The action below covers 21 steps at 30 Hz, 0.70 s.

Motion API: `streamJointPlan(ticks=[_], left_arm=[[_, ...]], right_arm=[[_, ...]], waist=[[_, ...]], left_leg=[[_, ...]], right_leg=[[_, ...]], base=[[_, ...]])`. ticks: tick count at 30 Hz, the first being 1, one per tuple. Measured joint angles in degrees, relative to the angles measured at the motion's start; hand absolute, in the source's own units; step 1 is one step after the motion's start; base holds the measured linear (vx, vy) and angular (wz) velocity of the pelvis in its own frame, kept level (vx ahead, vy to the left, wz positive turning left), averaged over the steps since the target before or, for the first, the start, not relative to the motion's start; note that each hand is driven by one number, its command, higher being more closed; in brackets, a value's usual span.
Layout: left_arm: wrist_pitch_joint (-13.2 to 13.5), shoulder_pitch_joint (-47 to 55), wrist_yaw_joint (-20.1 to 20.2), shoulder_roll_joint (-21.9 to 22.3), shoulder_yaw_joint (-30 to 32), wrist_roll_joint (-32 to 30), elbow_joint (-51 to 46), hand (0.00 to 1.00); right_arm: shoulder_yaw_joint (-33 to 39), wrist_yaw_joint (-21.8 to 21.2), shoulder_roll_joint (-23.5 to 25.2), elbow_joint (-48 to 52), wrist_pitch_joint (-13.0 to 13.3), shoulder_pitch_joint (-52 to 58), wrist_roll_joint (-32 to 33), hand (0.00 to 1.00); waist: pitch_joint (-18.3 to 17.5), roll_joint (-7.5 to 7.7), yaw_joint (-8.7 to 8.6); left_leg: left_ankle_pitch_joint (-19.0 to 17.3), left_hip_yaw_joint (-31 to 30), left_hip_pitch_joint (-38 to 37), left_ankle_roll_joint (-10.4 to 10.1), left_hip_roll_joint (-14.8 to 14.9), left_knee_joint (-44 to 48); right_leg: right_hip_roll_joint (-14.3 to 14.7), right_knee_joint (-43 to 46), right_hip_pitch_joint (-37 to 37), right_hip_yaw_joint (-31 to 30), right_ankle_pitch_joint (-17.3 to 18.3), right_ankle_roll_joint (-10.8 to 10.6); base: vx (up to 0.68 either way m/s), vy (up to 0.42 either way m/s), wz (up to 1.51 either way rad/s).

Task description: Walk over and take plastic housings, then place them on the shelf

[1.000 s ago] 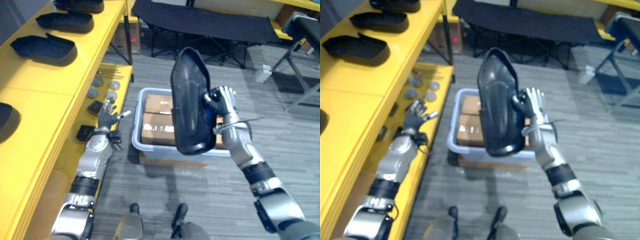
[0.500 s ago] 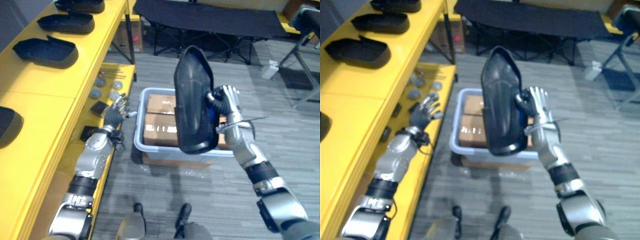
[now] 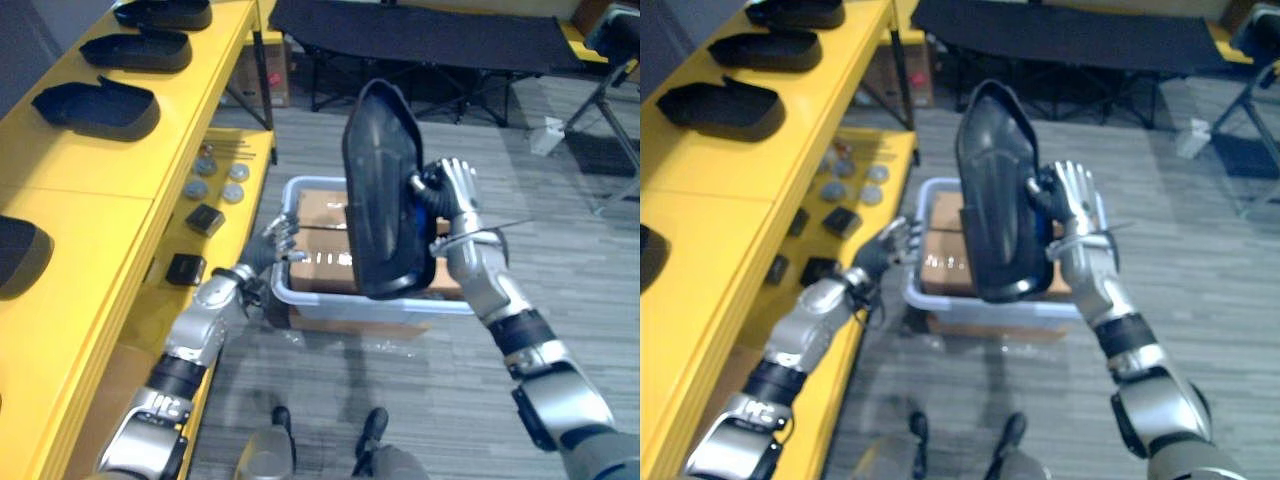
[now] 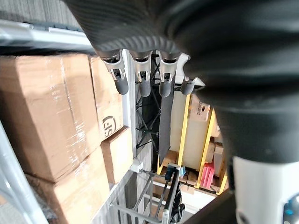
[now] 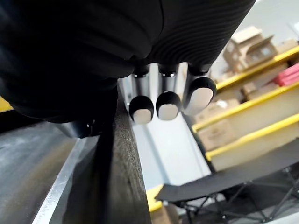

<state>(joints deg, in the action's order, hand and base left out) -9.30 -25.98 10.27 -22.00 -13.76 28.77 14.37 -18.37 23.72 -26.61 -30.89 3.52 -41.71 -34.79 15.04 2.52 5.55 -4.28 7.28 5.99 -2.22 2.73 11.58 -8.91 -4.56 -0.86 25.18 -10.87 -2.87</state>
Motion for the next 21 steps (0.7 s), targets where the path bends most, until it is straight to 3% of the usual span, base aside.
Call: streamJointPlan(ticks=[8, 15, 21], left_arm=[[0.37, 0.0, -0.1, 0.26, -3.17, -0.14, 0.01, 0.0], [1.89, -0.02, -0.77, 2.67, -5.37, -0.3, 0.14, 0.0], [4.17, -0.02, -3.11, 2.83, -7.05, -0.5, 0.96, 0.0]], right_arm=[[-2.8, -0.01, 0.34, -3.12, -0.37, -0.76, -2.42, 1.0], [-4.96, 0.18, 1.76, -7.96, -1.09, -1.34, -6.62, 1.0], [-6.1, 1.32, 3.32, -8.96, -1.1, -1.45, -7.3, 1.0]], waist=[[-0.08, -0.2, 0.08], [-1.4, -2.5, 0.21], [-1.4, -2.52, 0.33]], left_leg=[[0.22, -0.28, 0.0, 0.06, -0.17, -0.13], [0.97, -0.69, -0.21, 0.03, -0.5, -1.3], [1.69, -1.39, -0.23, -0.18, -0.37, -1.99]], right_leg=[[-0.01, 0.0, 0.12, 0.13, 0.0, 0.02], [-0.04, 0.0, 0.13, 0.75, 0.0, 0.01], [0.0, 0.0, 0.21, 1.41, -0.01, 0.05]], base=[[0.0, 0.0, 0.01], [0.0, -0.004, 0.03], [-0.01, -0.014, 0.05]])
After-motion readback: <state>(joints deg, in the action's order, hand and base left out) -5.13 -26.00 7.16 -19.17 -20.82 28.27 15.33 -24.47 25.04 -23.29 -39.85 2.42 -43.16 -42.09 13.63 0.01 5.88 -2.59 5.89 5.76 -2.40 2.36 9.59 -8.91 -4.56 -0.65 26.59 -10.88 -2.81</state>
